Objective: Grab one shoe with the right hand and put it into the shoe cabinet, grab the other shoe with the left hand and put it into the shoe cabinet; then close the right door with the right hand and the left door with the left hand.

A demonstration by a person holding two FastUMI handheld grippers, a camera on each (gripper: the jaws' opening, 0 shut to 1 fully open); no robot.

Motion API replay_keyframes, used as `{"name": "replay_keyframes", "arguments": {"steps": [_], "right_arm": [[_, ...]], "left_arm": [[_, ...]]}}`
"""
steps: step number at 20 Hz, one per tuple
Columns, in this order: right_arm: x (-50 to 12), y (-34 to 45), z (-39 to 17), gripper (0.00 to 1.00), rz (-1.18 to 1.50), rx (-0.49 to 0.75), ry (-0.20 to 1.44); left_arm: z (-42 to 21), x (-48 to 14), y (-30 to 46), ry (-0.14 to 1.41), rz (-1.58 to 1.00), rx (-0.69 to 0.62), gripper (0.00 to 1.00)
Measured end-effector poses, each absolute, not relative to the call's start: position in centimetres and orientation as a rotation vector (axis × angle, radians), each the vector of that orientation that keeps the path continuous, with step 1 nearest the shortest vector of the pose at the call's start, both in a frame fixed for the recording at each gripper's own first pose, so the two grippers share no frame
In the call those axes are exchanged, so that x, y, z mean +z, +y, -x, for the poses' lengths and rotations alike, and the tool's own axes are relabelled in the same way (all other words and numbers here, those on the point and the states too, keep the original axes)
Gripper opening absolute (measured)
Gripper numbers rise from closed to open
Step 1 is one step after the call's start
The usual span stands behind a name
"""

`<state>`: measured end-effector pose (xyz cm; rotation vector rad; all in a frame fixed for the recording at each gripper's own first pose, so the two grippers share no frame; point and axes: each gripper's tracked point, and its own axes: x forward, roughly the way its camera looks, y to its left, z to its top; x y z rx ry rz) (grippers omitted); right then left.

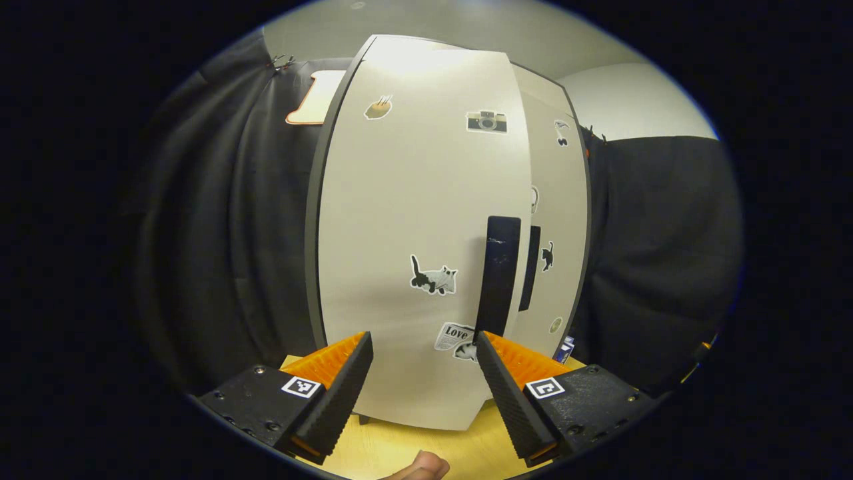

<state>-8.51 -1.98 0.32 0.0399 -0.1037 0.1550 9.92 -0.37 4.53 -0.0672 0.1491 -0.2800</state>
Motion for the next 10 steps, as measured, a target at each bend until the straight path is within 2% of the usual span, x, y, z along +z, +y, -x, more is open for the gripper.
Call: {"name": "replay_keyframes", "arguments": {"steps": [10], "right_arm": [[0.3, -1.2, 7.4, 0.98, -0.016, 0.146, -0.092]], "left_arm": [[-5.7, 5.0, -0.7, 0.138, 0.059, -0.313, 0.96]]}}
